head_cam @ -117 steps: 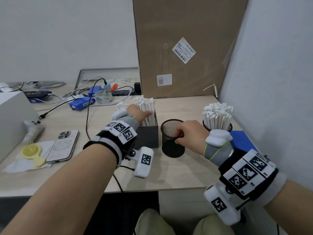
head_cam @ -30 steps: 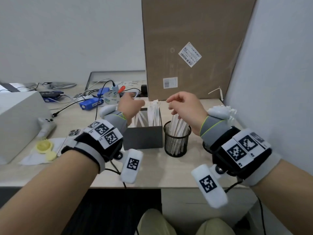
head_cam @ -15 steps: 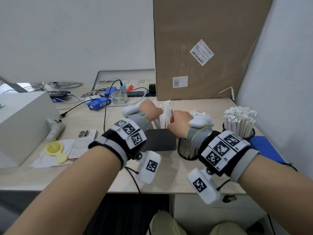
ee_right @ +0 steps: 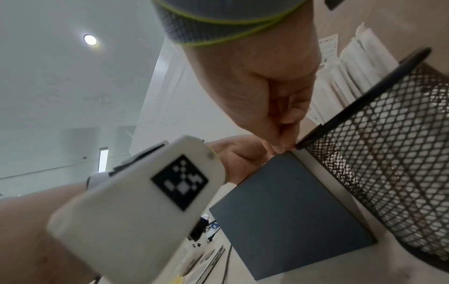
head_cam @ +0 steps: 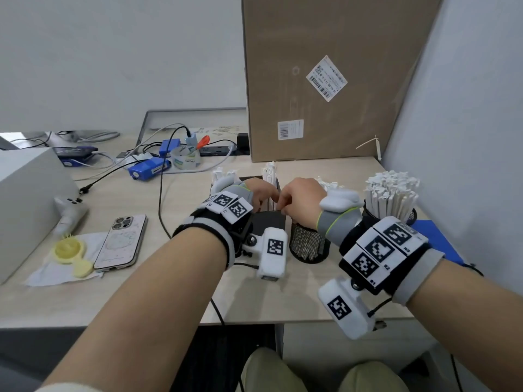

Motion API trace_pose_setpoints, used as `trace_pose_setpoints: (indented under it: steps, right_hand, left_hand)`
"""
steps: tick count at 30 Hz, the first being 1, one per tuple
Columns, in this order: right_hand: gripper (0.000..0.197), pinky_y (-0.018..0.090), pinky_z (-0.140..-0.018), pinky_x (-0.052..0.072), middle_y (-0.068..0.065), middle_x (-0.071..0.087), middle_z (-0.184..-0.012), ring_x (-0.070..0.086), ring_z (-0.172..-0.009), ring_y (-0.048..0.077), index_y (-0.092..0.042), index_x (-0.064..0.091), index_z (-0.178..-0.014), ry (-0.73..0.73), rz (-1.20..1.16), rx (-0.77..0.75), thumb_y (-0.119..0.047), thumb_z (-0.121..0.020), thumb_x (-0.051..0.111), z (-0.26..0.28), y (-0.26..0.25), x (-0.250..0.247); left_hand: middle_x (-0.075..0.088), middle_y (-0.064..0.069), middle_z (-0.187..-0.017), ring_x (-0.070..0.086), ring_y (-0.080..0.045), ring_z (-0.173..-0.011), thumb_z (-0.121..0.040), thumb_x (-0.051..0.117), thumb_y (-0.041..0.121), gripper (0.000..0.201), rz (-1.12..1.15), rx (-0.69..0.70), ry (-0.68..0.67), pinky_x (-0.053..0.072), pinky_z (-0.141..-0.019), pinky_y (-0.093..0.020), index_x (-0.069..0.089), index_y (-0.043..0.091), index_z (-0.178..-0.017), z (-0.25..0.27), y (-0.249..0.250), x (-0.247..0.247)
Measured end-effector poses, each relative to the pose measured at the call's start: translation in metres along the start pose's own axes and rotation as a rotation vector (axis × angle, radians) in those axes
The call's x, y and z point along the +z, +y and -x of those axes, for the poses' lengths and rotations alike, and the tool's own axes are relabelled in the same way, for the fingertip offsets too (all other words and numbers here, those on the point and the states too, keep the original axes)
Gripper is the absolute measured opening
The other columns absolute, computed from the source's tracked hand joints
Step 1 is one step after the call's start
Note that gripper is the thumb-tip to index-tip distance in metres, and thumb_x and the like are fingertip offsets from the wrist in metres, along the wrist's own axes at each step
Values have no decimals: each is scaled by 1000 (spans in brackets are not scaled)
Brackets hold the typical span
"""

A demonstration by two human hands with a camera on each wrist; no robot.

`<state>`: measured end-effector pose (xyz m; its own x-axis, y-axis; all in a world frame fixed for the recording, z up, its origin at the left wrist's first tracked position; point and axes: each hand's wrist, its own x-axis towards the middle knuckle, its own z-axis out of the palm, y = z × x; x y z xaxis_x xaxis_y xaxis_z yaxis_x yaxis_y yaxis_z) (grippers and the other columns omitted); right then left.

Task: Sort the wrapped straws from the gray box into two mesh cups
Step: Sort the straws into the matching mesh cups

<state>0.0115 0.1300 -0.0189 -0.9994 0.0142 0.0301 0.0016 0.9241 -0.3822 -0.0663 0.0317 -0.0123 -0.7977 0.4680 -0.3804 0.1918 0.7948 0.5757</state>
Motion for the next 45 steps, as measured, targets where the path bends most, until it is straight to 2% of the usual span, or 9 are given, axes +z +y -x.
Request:
trace_pose_setpoints:
  steps: [4,11,14,16,19,27,35,40,45]
  right_hand:
    - [21,22,-65,38,6,73,-99,65,-97,26,-15,76,-94,4,-10,-36,-4,-84,60,0,5,0]
    - [23,23,-77,42,5,72,-107,64,-101,26,-14,76,-99,12,-1,-73,-5,-85,59,-2,7,3]
    - [23,22,-77,41,5,72,-108,64,-102,26,-14,75,-99,7,-24,-62,-4,-85,59,-4,8,4]
    - [23,22,-78,42,5,72,-107,64,-102,26,-14,76,-97,13,-36,-50,-3,-85,60,-5,8,6]
    - [22,24,-79,46,6,73,-103,65,-99,26,-13,76,-93,30,-50,-45,-2,-83,60,-4,9,7]
    - [23,23,-81,46,5,73,-104,64,-101,24,-12,77,-93,48,-107,-29,-1,-84,59,0,9,7]
    - [18,21,-62,39,5,70,-84,62,-80,19,-13,75,-91,91,-266,34,-6,-81,62,3,14,9]
    - [10,20,-46,43,5,63,-76,64,-63,15,-14,60,-85,232,-857,179,-16,-90,52,11,16,-5]
    - [47,32,-73,48,14,47,-110,57,-91,25,-8,40,-133,119,-1585,422,-40,-98,40,18,9,-25]
  left_hand:
    - [70,-3,-98,51,-5,-80,-85,51,-14,50,117,-85,-81,31,-57,0,46,-5,-135,-7,3,3]
    - [56,-17,-131,53,-26,-117,-84,46,-13,56,61,-90,-6,36,-75,-23,46,5,-136,-13,-6,7]
    - [51,-21,-136,48,-32,-126,-88,45,-10,48,162,-57,-19,40,-62,-7,45,-3,-136,-15,-5,10]
    - [54,-17,-129,50,-27,-119,-82,47,-8,52,211,-21,-16,30,-59,5,45,-5,-133,-17,-9,9]
    - [60,-17,-114,55,-21,-100,-66,56,4,48,368,22,-90,41,-79,-16,58,-1,-114,-24,-19,11]
    - [63,-13,-77,63,-21,-64,-88,56,19,15,737,-113,-27,54,-55,-26,59,5,-85,-28,-21,13]
    - [63,-5,-68,53,-17,-59,-91,41,11,19,751,68,574,40,-57,-26,56,8,-80,-11,-7,4]
    - [61,-4,-57,55,-19,-55,-93,43,7,15,998,290,711,48,-62,-32,49,11,-80,10,9,-20]
    - [49,-1,-49,52,-15,-46,-93,51,7,20,1491,442,539,48,-60,-28,49,14,-74,36,38,-38]
